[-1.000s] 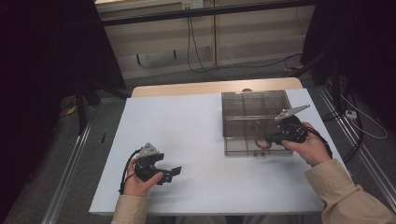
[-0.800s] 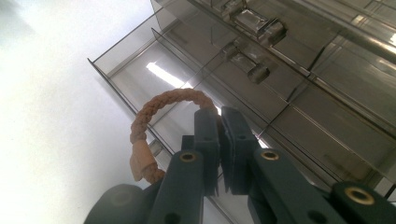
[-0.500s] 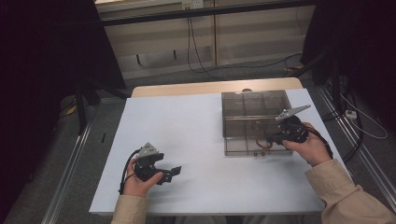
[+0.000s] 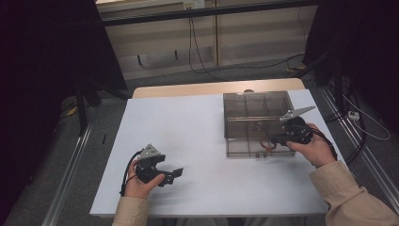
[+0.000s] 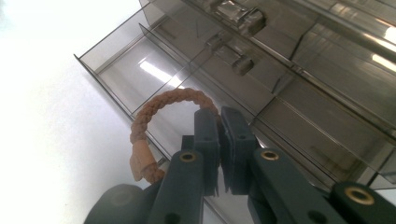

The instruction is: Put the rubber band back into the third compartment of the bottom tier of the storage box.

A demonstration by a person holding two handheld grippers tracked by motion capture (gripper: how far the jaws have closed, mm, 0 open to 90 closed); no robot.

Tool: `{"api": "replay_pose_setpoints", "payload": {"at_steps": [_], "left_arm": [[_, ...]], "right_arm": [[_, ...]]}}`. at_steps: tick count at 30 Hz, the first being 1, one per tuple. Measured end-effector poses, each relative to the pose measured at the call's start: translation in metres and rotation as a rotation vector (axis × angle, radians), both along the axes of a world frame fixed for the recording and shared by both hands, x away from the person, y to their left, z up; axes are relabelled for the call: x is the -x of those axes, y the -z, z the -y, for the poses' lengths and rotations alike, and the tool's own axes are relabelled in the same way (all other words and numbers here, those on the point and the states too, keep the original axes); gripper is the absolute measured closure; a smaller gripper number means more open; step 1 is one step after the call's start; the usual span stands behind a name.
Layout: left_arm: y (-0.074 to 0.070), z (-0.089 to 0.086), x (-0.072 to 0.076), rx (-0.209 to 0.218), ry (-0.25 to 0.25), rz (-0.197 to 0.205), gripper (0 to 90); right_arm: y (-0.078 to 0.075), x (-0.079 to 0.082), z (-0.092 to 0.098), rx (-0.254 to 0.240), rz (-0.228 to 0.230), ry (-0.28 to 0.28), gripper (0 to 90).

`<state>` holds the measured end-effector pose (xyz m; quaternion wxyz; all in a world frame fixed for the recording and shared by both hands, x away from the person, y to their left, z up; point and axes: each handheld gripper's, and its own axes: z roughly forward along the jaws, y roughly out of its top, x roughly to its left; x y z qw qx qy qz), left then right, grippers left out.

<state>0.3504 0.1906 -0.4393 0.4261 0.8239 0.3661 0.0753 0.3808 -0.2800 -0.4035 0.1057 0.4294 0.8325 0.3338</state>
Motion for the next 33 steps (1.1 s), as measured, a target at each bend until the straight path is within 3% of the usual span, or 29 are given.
{"api": "replay_pose_setpoints", "payload": {"at_steps": [33], "left_arm": [[0.001, 0.001, 0.0, -0.004, 0.002, 0.0, 7.1]], "right_arm": [[0.004, 0.0, 0.015, 0.015, 0.002, 0.033, 86.0]]}}
